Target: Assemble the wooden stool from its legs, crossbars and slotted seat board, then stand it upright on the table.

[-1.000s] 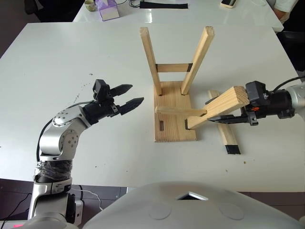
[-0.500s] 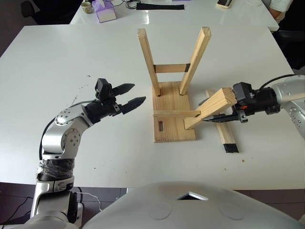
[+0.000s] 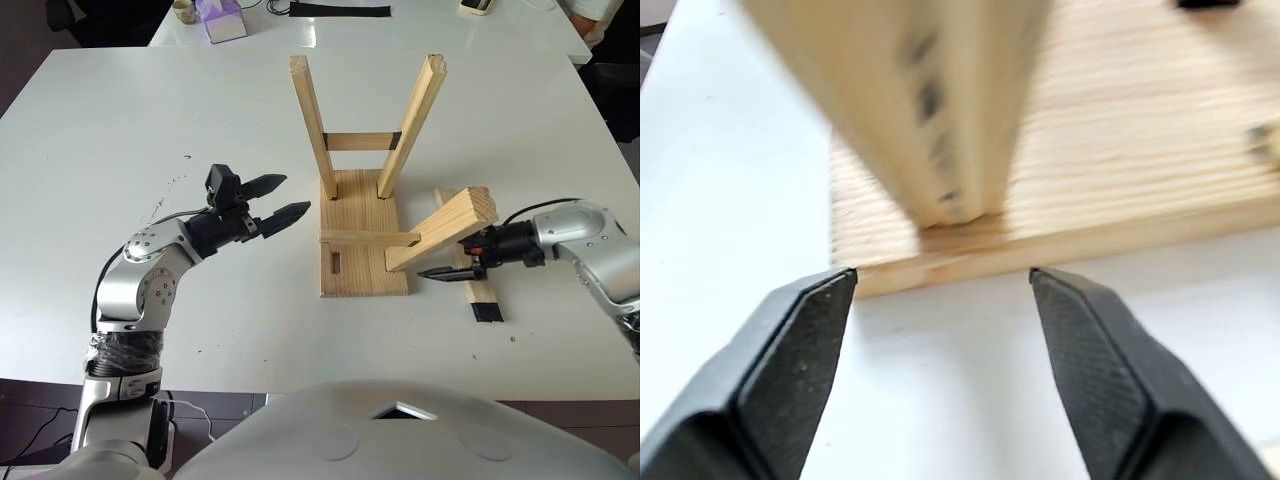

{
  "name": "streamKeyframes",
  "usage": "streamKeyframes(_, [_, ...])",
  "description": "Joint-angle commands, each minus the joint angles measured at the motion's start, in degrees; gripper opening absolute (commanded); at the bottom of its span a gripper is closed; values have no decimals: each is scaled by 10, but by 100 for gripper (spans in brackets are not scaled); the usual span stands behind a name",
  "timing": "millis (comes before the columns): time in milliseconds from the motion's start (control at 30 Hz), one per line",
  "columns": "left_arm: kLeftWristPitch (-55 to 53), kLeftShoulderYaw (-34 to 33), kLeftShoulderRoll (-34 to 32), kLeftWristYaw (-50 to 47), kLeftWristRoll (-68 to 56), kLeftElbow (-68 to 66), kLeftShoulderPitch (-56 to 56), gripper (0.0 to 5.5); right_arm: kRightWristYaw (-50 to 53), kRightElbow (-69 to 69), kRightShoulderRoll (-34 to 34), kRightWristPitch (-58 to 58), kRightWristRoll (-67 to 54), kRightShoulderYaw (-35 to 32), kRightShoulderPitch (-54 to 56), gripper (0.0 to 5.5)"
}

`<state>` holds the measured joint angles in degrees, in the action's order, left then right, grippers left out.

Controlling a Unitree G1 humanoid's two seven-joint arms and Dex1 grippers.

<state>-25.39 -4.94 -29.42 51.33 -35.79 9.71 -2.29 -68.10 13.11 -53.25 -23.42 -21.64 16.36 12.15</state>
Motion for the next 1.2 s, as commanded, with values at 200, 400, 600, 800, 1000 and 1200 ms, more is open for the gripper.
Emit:
streamKeyframes(200, [21, -31, 14, -36, 9, 17, 34, 424, 48, 143, -48, -32, -24, -210, -204, 374])
streamKeyframes(400, [3, -88, 23, -97, -15, 97, 99, 424, 337, 323, 162, -126, 4, -285, -387, 417])
streamKeyframes(600, [-19, -108, 25, -132, -40, 129, 109, 424, 480, 351, 273, -72, 114, -226, -500, 417])
streamKeyframes(800, [-24, -110, 28, -157, -41, 130, 99, 424, 491, 270, 287, -4, 157, -229, -525, 417])
streamKeyframes(1000, [-21, -116, 43, -202, -36, 120, 76, 424, 464, 178, 296, -23, 117, -232, -505, 399])
streamKeyframes(1200, [-24, -104, 47, -264, 7, 94, 24, 424, 467, 122, 329, -90, 40, -268, -467, 314])
